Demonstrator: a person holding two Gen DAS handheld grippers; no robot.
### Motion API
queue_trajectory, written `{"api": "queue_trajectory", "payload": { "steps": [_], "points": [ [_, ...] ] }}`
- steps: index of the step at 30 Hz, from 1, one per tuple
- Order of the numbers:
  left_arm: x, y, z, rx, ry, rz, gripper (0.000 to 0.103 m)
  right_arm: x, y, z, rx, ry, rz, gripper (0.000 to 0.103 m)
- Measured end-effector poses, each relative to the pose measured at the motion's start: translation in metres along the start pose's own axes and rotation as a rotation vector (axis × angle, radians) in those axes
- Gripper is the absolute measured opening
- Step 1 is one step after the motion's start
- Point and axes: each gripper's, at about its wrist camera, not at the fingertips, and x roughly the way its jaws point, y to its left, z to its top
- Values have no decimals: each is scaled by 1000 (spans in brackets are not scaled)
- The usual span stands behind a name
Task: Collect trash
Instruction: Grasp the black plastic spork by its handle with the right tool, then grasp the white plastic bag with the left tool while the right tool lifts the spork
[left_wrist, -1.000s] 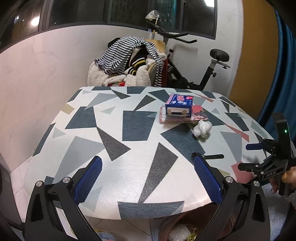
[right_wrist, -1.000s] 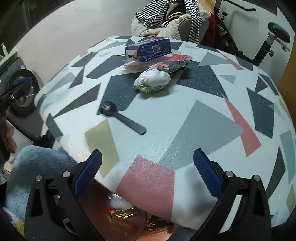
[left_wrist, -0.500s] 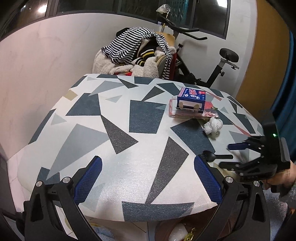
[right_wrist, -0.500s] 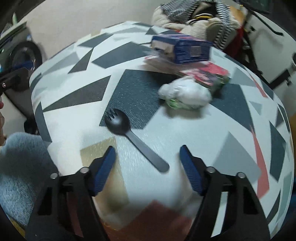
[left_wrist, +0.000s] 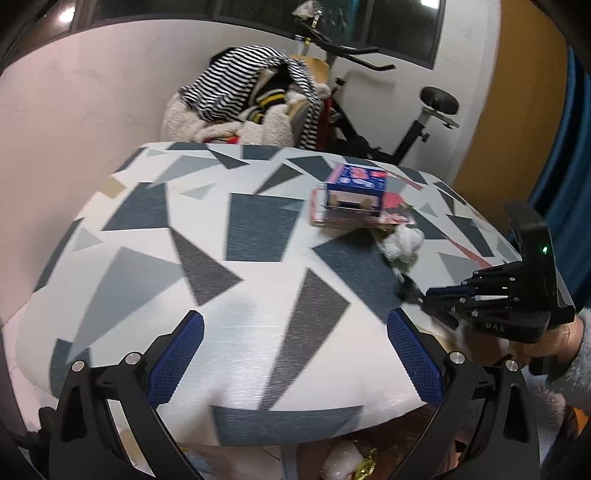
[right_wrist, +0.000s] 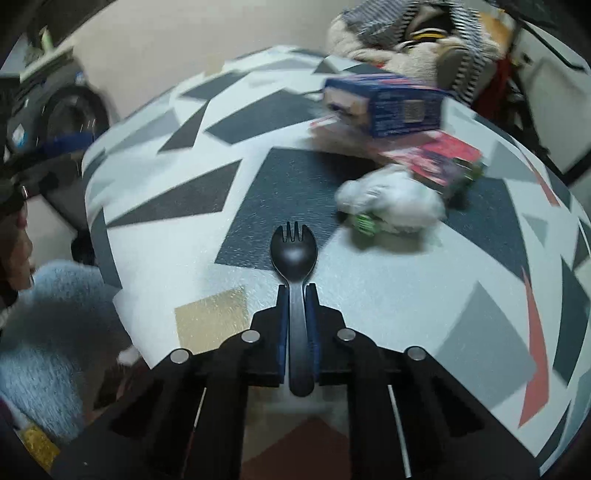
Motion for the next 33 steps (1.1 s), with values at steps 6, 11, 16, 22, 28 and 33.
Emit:
{"api": "queue_trajectory", "payload": {
  "steps": [6,11,16,22,28,33],
  "points": [
    [28,-36,14,28,43,-116,91,-35,-35,-24,201,-126,-38,13],
    [68,-76,31,74,79,-172,87,-53,-56,-29,268,-180,-71,13],
    [121,-106,51,131,150,-144,76,-72,-72,-34,320,-231,-83,13],
    [155,-127,64,216,191,-123,71,-88,-87,-48,380,-269,-82,13],
    [175,-136,68,231,243,-115,67,-92,-92,-57,413,-273,-79,13],
    [172,-131,64,222,283,-142,38,-98,-86,-60,405,-279,-81,13]
  ]
}}
